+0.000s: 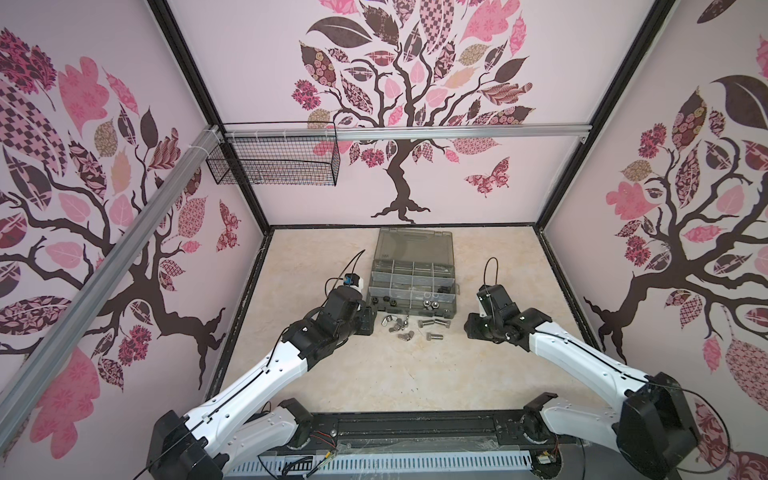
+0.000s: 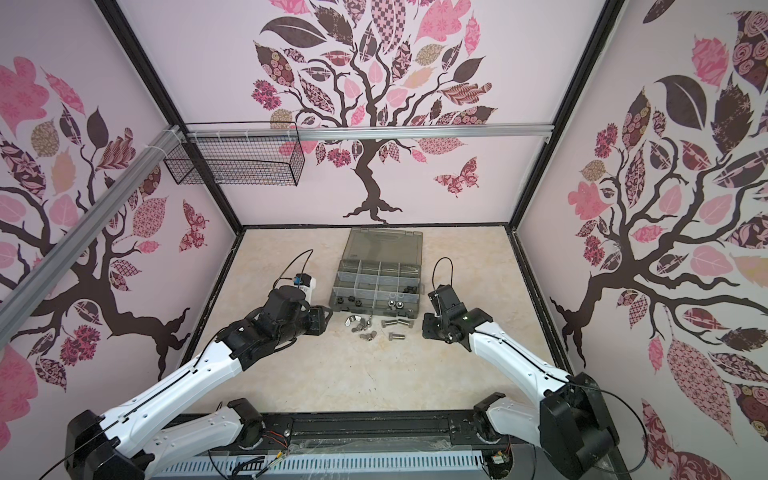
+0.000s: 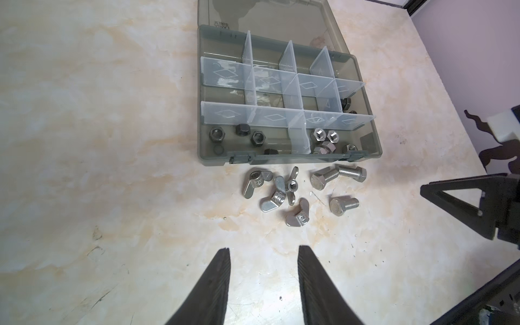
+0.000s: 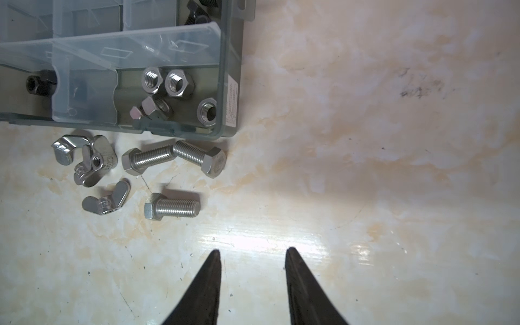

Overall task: Sort the screws and nuts into containers
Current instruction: Pick up the screw from the center of the table.

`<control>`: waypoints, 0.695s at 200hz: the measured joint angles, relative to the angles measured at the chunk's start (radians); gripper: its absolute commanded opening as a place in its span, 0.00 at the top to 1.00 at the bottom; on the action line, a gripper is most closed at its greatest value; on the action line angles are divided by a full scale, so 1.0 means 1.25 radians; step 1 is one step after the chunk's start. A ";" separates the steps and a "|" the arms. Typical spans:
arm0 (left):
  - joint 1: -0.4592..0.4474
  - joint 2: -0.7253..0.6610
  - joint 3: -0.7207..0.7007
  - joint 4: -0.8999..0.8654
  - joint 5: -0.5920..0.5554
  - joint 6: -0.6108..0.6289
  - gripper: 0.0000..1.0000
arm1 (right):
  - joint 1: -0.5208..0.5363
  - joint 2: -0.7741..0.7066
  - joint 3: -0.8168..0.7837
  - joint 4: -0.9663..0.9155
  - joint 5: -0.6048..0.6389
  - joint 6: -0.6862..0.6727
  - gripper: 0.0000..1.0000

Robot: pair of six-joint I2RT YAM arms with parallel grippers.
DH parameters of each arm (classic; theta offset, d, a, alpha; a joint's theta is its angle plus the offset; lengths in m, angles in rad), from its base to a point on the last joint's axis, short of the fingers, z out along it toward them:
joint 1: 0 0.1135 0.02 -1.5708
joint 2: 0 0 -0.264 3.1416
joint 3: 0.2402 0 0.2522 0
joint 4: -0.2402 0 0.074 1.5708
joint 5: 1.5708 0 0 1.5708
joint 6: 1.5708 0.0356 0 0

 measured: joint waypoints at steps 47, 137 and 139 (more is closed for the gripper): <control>0.000 -0.063 -0.026 -0.044 -0.034 -0.022 0.57 | 0.053 0.045 0.007 0.032 -0.005 0.018 0.52; 0.000 -0.093 -0.067 -0.071 -0.072 -0.089 0.58 | 0.133 0.105 0.011 0.110 -0.018 0.031 0.37; 0.000 -0.095 -0.067 -0.072 -0.073 -0.091 0.58 | 0.136 0.108 0.011 0.111 -0.018 0.031 0.37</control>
